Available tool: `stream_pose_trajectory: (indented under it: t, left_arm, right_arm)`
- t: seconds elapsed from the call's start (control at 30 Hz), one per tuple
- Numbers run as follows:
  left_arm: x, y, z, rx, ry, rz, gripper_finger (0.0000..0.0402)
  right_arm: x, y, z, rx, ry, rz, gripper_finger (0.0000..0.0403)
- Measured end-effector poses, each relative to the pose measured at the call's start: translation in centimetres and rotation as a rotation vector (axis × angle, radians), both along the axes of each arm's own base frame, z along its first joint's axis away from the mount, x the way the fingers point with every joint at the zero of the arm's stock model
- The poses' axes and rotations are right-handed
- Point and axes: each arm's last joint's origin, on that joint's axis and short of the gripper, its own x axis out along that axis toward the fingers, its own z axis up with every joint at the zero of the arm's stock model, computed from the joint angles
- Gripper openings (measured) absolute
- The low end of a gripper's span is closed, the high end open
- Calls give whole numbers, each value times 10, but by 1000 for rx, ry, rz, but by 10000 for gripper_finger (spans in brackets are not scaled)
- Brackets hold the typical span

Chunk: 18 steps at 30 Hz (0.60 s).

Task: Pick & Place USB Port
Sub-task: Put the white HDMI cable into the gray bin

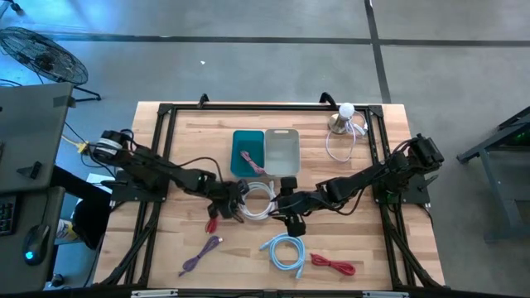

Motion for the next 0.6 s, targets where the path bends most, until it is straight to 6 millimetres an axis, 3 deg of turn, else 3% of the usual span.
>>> stream_pose_trajectory:
  t: [0.1, 0.3, 0.6]
  left_arm:
    - [2, 8, -2, -17, 8, 37, 20]
    - [4, 11, 2, -10, -29, 92, 9]
    - [-5, 9, 32, -98, -109, 99, 9]
  right_arm:
    - [0, 0, 0, 0, 0, 0, 254]
    - [0, 0, 0, 1, 1, 4, 254]
    - [-2, 8, 0, -19, 0, 43, 254]
